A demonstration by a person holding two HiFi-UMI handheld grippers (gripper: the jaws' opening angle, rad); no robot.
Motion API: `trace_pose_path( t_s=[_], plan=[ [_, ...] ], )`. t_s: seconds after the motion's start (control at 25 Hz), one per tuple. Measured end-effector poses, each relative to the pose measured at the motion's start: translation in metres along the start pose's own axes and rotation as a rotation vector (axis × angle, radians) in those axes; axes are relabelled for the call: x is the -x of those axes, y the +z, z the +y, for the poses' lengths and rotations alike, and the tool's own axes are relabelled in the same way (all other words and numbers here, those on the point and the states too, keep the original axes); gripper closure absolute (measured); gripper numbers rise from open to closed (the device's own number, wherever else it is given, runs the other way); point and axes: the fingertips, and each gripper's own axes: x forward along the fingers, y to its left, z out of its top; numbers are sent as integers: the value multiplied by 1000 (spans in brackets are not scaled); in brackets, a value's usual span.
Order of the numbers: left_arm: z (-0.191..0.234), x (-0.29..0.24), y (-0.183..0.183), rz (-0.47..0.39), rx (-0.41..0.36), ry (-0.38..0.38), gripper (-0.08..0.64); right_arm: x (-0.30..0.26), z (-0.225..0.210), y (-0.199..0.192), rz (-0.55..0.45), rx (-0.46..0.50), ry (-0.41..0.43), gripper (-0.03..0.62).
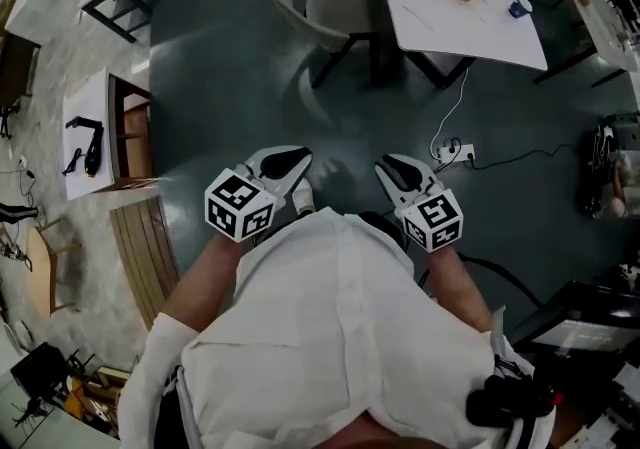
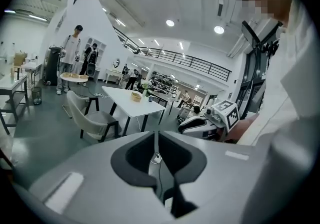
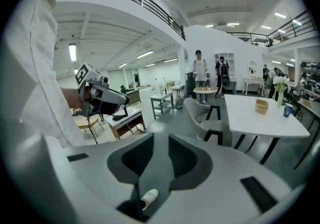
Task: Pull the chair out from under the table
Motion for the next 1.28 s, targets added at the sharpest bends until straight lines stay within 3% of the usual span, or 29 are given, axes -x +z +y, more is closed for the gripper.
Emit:
trace_pose_path(
  t_s=[0.04, 0.08, 0.36, 0.6, 0.76, 0.92, 1.28],
  plan=[
    [14, 3, 3, 5, 12, -3, 549, -11, 1, 8, -2, 1, -4, 495],
    [27, 5, 5, 9, 23, -2, 546, -21, 2, 16, -4, 0, -5, 476],
    [79, -13, 18, 3, 85, 39, 527, -64, -29, 48, 0, -4, 5, 476],
    [135, -51, 40, 41, 147, 97, 479, -109, -96, 73, -11, -6, 45, 476],
    [178, -93, 78, 55, 191, 149, 454, -137, -165, 103, -43, -2, 66, 476],
    [221, -111, 112, 65, 184, 213, 428, -157, -211, 132, -71, 10, 72, 476],
    [326, -155, 134, 132, 274, 368, 392, -186, -296, 140, -57, -7, 69, 476]
  ],
)
